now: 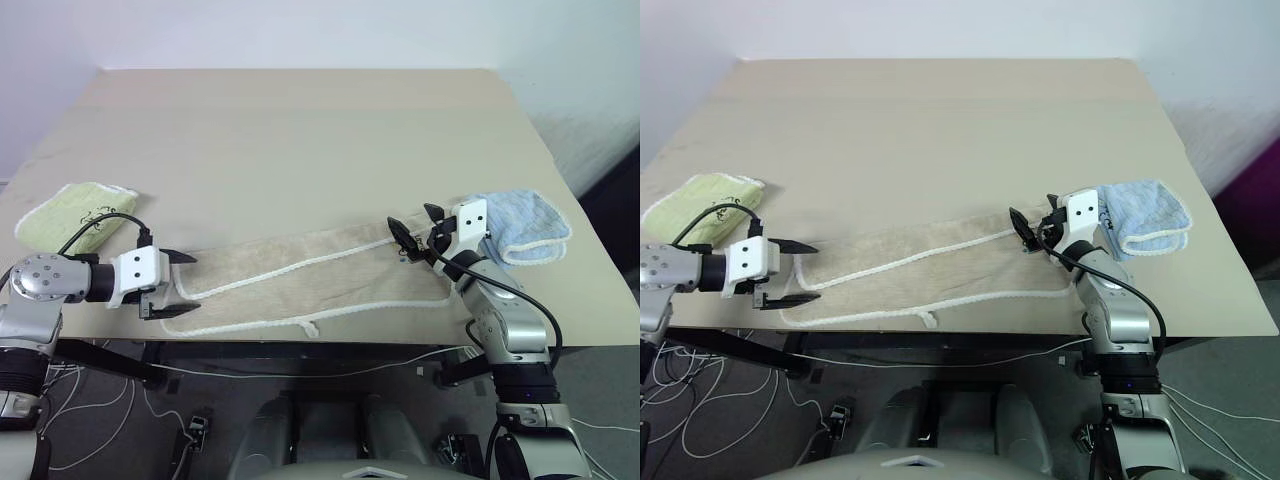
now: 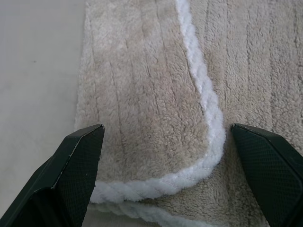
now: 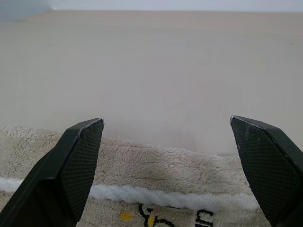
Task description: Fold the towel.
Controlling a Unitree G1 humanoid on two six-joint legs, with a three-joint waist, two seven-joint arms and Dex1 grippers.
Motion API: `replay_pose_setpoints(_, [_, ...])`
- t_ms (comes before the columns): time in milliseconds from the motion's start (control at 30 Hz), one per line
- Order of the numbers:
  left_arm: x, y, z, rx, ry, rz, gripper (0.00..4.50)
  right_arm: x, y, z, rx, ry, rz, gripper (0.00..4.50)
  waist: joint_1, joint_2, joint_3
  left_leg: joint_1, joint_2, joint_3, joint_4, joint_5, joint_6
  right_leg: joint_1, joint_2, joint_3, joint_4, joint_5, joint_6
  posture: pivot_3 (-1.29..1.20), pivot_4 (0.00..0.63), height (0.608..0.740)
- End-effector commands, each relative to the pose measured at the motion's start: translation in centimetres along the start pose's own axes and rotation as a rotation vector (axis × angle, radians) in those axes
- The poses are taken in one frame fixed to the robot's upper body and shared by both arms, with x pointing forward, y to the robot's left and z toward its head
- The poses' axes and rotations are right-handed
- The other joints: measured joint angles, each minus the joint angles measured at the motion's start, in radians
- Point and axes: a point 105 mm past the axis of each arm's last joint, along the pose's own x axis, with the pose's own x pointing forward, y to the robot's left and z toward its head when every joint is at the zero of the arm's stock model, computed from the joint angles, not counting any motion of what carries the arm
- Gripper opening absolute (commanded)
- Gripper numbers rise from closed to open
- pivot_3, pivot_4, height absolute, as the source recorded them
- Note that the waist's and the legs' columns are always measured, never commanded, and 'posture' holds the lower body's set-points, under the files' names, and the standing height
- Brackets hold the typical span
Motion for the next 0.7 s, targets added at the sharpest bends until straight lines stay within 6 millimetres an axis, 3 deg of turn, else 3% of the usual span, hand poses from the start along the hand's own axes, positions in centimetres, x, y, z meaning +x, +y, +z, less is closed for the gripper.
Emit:
replay_pose_setpoints(33, [-0.7,0.9,-0.3,0.002,0.002,0.07,4.5,0.4,0.5,1.6,-0.017,-0.053,0.023,4.49,0.0,0.0,0.0,0.0,0.0,0.0,0.0,0.0,0.0,0.0,0.0,0.0,0.0,0.0,0.0,0.0,0.15,0.74])
replay_pose_setpoints(500, [-0.6,2.7,-0.5,0.032,-0.017,0.183,4.5,0.4,0.6,1.6,-0.018,-0.056,0.025,4.49,0.001,0.0,0.0,0.0,0.0,0.0,0.001,0.0,0.0,0.0,0.0,0.0,0.002,0.0,0.0,0.0,0.15,0.74])
replay_pose_setpoints(700, [-0.4,2.3,-0.1,0.044,-0.039,0.158,4.5,0.4,0.6,1.6,-0.017,-0.054,0.027,4.49,0.001,0.0,0.0,0.0,0.0,0.0,0.002,0.0,0.0,0.0,0.0,0.0,0.002,0.0,0.0,0.0,0.15,0.74])
